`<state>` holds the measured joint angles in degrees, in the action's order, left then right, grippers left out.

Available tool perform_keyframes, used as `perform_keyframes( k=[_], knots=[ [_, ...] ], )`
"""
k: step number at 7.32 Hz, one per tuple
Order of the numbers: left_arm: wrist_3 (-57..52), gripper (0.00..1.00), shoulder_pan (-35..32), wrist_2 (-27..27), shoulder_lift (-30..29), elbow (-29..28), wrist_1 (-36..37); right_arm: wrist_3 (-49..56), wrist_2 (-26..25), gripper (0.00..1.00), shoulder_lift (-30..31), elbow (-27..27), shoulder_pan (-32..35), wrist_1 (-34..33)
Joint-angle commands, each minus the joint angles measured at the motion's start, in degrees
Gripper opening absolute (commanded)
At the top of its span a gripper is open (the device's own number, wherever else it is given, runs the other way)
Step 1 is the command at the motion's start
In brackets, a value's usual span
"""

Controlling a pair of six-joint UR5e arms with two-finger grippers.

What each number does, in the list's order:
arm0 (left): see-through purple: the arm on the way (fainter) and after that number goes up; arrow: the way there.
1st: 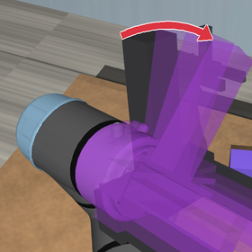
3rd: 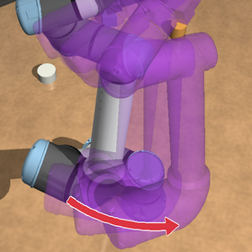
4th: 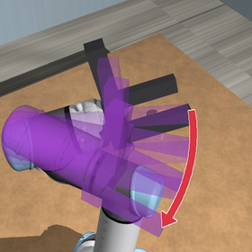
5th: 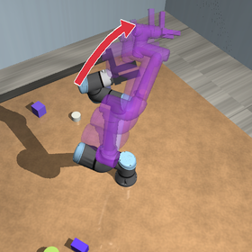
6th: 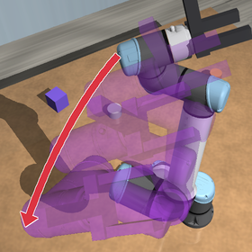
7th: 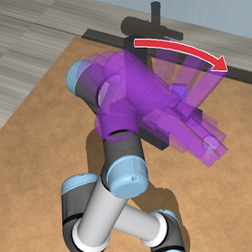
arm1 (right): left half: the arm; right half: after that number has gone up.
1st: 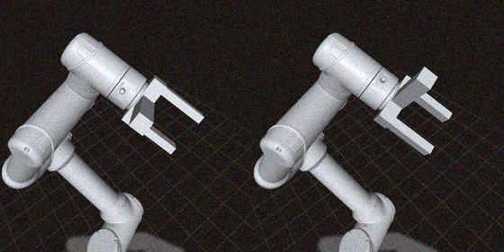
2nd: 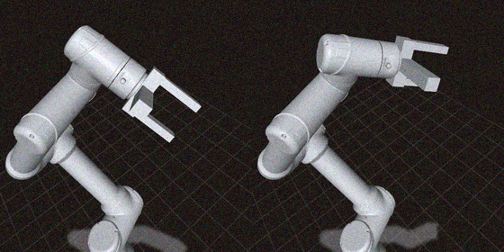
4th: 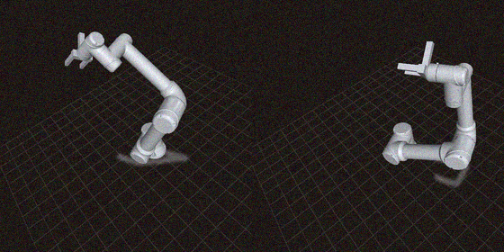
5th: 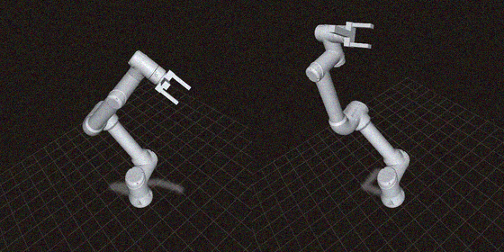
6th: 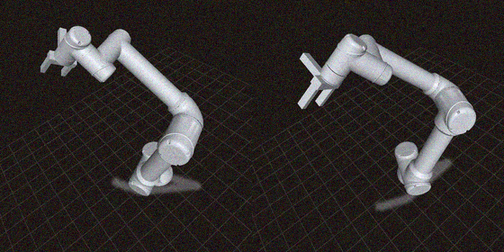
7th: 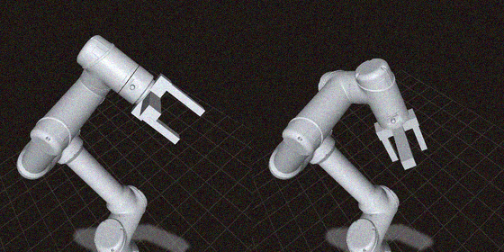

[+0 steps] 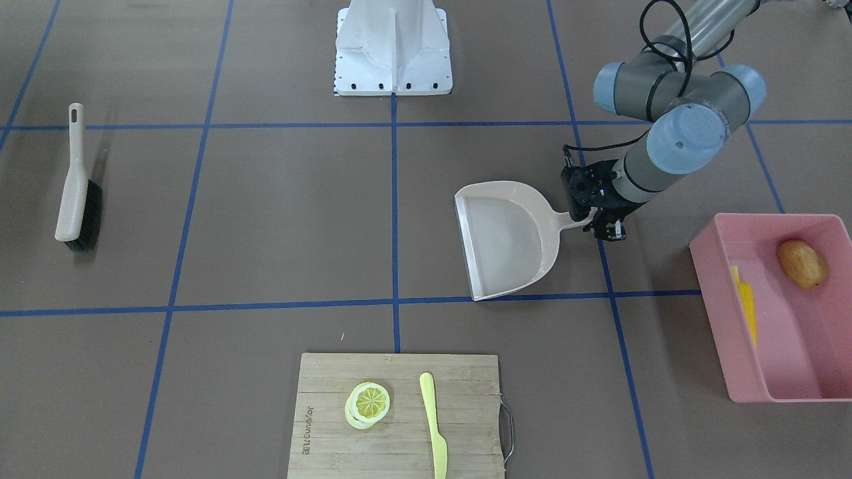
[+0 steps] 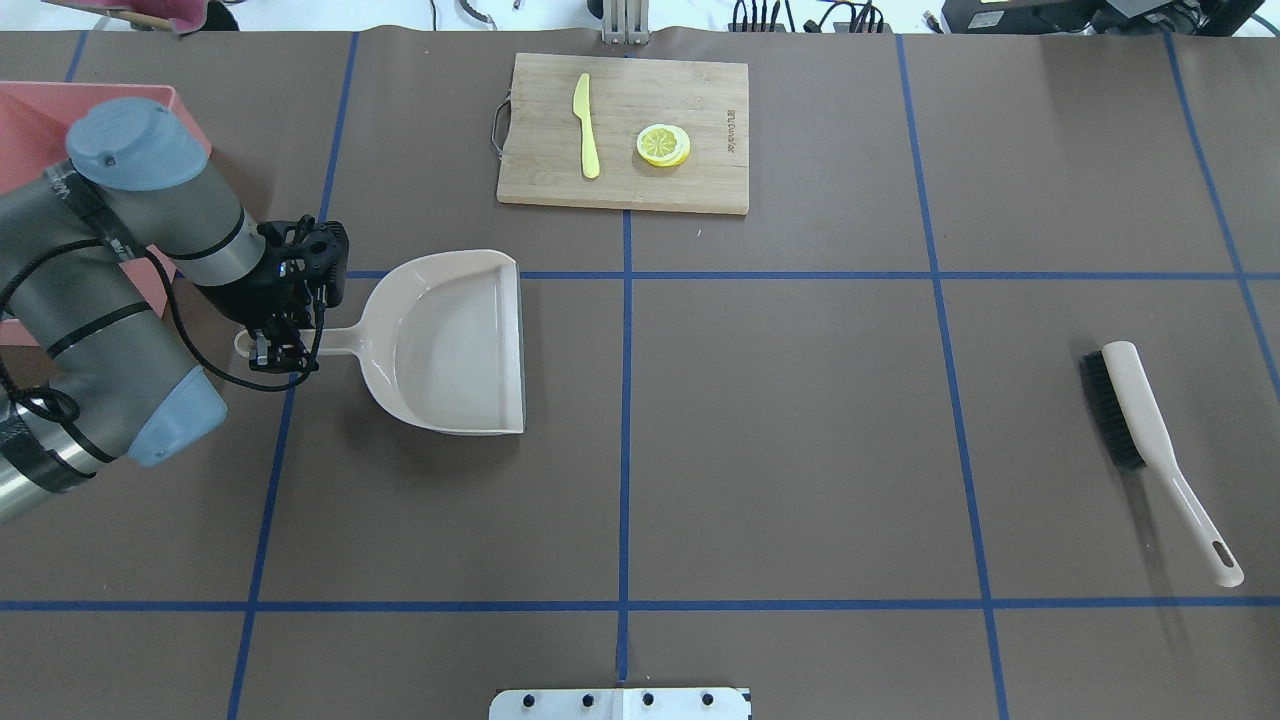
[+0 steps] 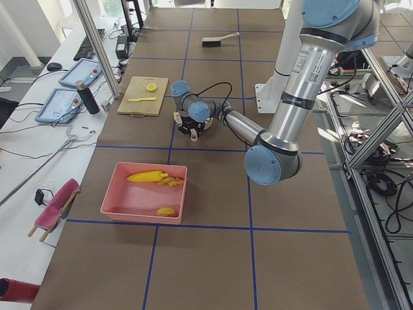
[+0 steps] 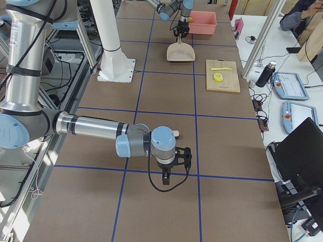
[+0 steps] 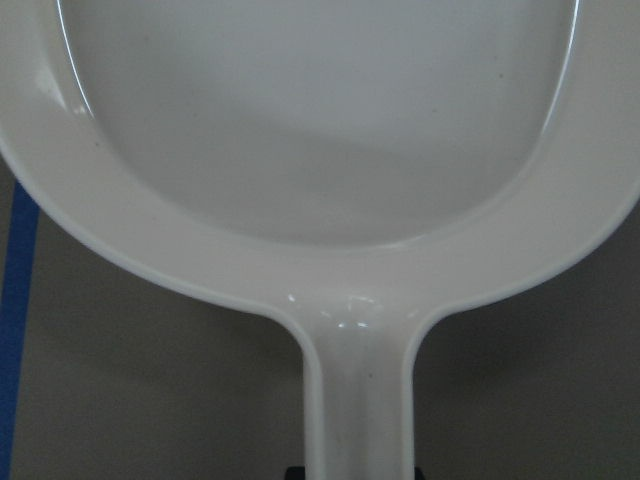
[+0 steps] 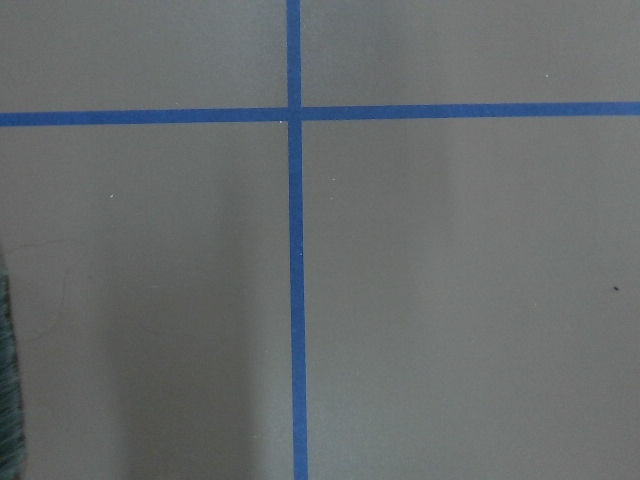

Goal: Sweep and dump trash into bin
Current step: 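Lower the empty dustpan onto the table with the left gripper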

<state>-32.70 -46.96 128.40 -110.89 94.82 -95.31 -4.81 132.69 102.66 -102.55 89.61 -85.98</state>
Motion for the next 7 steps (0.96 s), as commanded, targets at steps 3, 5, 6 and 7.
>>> perform_keyframes(
  k=[3,5,6,7],
  knots=[
    [0.1,0.98,-0.4,-0.1,0.4,3.3,-1.5,0.2,-2.6,1.00,-2.3,0.1,-0.9,-2.8],
    [11.4,0.98,-1.2,0.0,2.6,9.3,-1.5,0.2,-2.2,1.00,-2.2,0.3,-0.9,-2.7],
    [22.2,0.98,-2.0,-0.1,5.0,13.5,-1.5,0.2,-2.2,1.00,-2.2,0.3,-0.9,-2.7],
    [30.6,0.98,-5.0,-0.2,6.8,15.5,-1.1,0.1,-2.0,1.00,-2.2,0.2,-0.9,-2.7]
  ],
)
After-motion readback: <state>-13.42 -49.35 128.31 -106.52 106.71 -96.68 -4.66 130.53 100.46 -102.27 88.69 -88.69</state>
